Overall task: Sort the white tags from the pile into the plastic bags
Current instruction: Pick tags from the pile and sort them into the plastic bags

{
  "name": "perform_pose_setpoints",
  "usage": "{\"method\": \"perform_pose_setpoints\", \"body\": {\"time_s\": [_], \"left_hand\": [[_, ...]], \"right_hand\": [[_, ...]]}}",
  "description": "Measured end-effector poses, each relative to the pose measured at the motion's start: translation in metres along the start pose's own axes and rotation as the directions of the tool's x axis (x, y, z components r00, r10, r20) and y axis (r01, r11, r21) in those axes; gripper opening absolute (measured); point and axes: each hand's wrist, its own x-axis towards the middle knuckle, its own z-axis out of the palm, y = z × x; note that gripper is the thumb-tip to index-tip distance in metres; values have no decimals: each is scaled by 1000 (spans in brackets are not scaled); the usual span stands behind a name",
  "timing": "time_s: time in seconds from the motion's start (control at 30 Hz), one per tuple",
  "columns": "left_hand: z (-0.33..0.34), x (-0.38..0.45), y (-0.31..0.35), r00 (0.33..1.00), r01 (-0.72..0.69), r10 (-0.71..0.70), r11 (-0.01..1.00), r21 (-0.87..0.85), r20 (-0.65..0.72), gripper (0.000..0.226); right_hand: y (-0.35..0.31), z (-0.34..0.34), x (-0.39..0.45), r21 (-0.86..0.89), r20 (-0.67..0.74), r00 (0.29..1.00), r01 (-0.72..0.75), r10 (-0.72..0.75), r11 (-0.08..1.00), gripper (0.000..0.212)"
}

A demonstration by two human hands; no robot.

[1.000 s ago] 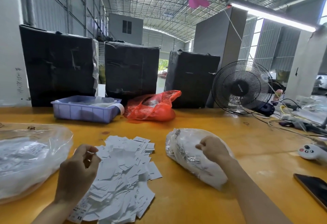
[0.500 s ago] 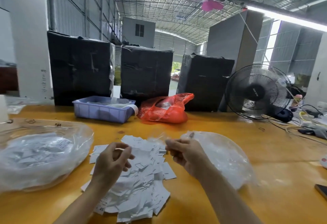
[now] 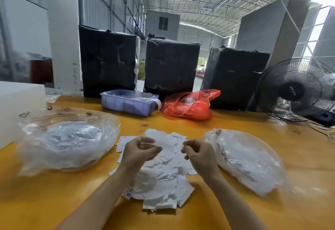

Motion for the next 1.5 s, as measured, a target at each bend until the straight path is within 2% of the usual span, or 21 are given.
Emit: {"method": "perform_pose_setpoints", "body": {"time_s": [0.07,0.17,0.27,0.33,0.4,0.5,0.57,0.67,0.83,0.97,1.03,1.1,1.17,1.23,1.37,1.43,1.5], "left_hand": [[-4,3,-2,996,0,-5,998,-63,-84,26],[-7,4,-3,990,-2,-7,998,-69,-138,26],[-7,4,-3,990,-16,9,999,-47,-142,24],[-6,4,-4,992,-18,11,998,-57,-129,21],[-5,4,-5,993,-19,10,997,-78,-121,15],[-4,4,-6,991,-23,7,993,-115,-137,6],[-4,5,-7,989,-19,3,994,-111,-148,2],[-3,5,-8,989,-7,-9,994,-111,-145,4],[-3,5,-8,991,22,-37,994,-111,-126,11],[-1,4,-8,996,22,-30,996,-92,-87,7],[-1,3,-8,997,8,-13,997,-71,-70,10],[0,3,-8,998,-19,17,999,-30,-64,14],[2,1,-6,998,-46,47,999,10,-51,18],[3,0,-5,997,-69,71,996,65,-27,20],[3,-4,-3,994,-111,110,980,164,16,23],[4,-6,-1,991,-135,133,971,195,28,26],[5,-7,-1,988,-157,152,966,204,40,29]], "right_hand": [[8,0,0,-208,52,993,117,-108,971,16],[17,10,-2,-366,198,966,232,-168,901,22],[16,20,-3,-502,185,974,205,-127,840,28],[15,21,-3,-525,166,986,112,-28,844,41],[15,19,-4,-433,163,981,-23,103,901,46],[15,12,-6,-212,133,976,-145,176,966,26],[18,5,-4,-182,109,976,-166,188,969,13],[19,-4,-2,-168,98,964,-230,248,959,7],[24,-21,-2,-171,45,961,-260,271,950,6],[25,-32,1,122,-10,959,-281,284,952,19],[22,-31,2,321,30,934,-346,356,882,30],[20,-29,3,535,152,883,-452,445,714,38],[19,-28,2,633,288,848,-517,444,577,43],[18,-26,0,671,380,835,-545,398,502,42],[9,-19,-6,716,418,820,-563,392,413,25],[5,-17,-7,702,422,795,-591,436,397,29],[5,-18,-7,668,399,781,-607,481,431,29]]}}
